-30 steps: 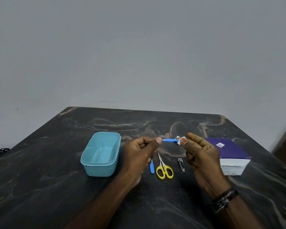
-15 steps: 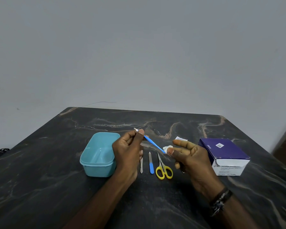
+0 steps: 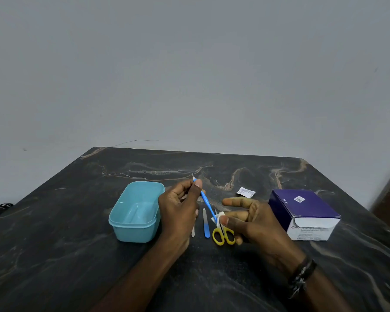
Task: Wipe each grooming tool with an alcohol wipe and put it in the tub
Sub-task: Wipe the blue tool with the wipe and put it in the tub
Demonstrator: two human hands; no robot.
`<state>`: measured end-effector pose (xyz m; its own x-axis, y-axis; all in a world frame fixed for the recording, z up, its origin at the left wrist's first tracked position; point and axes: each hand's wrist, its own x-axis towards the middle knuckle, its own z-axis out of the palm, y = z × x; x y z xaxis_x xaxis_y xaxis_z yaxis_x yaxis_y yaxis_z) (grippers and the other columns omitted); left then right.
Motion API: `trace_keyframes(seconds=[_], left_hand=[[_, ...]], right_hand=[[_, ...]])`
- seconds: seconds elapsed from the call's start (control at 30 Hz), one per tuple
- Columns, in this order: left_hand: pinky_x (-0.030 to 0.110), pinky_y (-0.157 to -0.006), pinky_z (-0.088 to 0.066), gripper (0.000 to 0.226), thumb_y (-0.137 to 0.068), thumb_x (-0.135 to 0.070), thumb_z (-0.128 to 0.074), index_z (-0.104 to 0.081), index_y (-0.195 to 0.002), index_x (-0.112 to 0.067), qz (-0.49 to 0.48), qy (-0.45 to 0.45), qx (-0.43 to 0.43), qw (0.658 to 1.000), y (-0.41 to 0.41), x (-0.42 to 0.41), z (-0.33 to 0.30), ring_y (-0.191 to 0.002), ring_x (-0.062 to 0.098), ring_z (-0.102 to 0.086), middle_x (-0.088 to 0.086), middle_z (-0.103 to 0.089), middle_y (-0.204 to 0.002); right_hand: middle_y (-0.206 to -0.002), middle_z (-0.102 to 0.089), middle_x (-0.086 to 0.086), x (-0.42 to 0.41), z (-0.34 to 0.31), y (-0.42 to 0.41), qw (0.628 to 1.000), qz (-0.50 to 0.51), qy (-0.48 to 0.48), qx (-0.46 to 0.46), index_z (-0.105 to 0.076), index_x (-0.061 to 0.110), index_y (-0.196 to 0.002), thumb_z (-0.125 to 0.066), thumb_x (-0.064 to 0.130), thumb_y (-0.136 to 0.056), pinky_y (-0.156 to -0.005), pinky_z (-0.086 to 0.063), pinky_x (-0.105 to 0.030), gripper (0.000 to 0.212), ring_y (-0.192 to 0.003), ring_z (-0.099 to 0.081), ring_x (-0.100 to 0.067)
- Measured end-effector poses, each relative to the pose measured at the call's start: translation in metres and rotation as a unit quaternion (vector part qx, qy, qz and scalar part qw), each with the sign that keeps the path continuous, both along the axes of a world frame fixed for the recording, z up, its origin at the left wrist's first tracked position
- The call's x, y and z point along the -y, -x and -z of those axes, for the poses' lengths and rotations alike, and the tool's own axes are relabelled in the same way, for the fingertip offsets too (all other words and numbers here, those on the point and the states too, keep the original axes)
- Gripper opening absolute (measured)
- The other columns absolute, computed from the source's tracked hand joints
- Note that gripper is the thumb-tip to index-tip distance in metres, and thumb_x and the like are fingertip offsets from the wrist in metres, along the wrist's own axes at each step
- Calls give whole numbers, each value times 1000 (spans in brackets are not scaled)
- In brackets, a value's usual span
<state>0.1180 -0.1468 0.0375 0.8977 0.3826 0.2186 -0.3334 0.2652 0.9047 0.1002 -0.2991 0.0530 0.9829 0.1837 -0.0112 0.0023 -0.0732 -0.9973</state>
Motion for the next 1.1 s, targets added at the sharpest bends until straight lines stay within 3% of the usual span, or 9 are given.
trace_keyframes(seconds=[0.23,0.37,0.43,0.53,0.63,0.8,0.9,1.0,1.1], left_hand=[[17,-43,-39,10,-86,-26,-69,-74,-88,-18,45,-91,-15,995,4,3,6,-40,2,-50,-8,-62,-53],[25,-56,-54,7,-86,-21,-69,-75,-82,-23,124,-111,-15,986,10,8,6,-64,15,-71,2,-74,-72],[25,-59,-54,7,-86,-22,-70,-75,-81,-22,119,-107,-15,987,9,7,4,-67,15,-71,3,-75,-75],[12,-48,-43,13,-86,-27,-69,-75,-86,-16,93,-114,-21,989,7,4,4,-49,1,-59,-6,-69,-60],[8,-43,-37,18,-87,-27,-68,-74,-89,-10,85,-101,-31,991,7,3,4,-38,-1,-51,-10,-63,-54],[18,-51,-46,14,-87,-23,-69,-74,-76,-17,119,-103,-30,987,10,6,3,-51,5,-61,-1,-70,-62],[27,-57,-53,13,-86,-20,-70,-75,-74,-16,143,-97,-34,984,11,10,3,-63,18,-68,9,-73,-71],[21,-52,-50,14,-86,-20,-70,-74,-73,-16,134,-100,-36,985,11,9,2,-60,16,-66,7,-72,-69],[28,-57,-55,14,-86,-22,-70,-75,-73,-18,129,-100,-32,986,11,7,2,-63,19,-69,7,-73,-70]], right_hand=[[-82,-77,-16,-5,7,1,1000,-12,-6,18,-56,8,-116,-74,1,-79,-39,-41,-21,42,-40,-50,-17],[-83,-76,-19,-3,7,-1,999,6,-31,23,-57,5,-118,-74,0,-79,-38,-41,-20,43,-43,-52,-19],[-82,-76,-19,-3,6,0,1000,-5,-24,15,-57,6,-119,-75,1,-79,-38,-39,-20,44,-43,-51,-18],[-80,-76,-18,-5,7,1,999,-49,-4,-2,-57,8,-120,-77,3,-77,-37,-37,-19,48,-45,-48,-19],[-83,-75,-21,-6,9,2,997,-77,8,-10,-54,8,-122,-77,4,-76,-37,-37,-19,51,-59,-52,-25],[-76,-75,-18,-5,6,2,999,-32,-31,6,-57,6,-119,-75,-2,-77,-36,-37,-18,47,-41,-54,-13],[-82,-76,-19,-3,5,0,998,18,-51,17,-57,5,-121,-74,-2,-77,-36,-39,-17,48,-45,-62,-13],[-82,-77,-18,-4,6,-1,998,37,-53,18,-58,5,-119,-74,-1,-78,-36,-40,-17,45,-47,-64,-13],[-82,-77,-17,-4,5,0,1000,7,-28,10,-58,6,-118,-75,1,-77,-36,-38,-17,44,-46,-61,-12]])
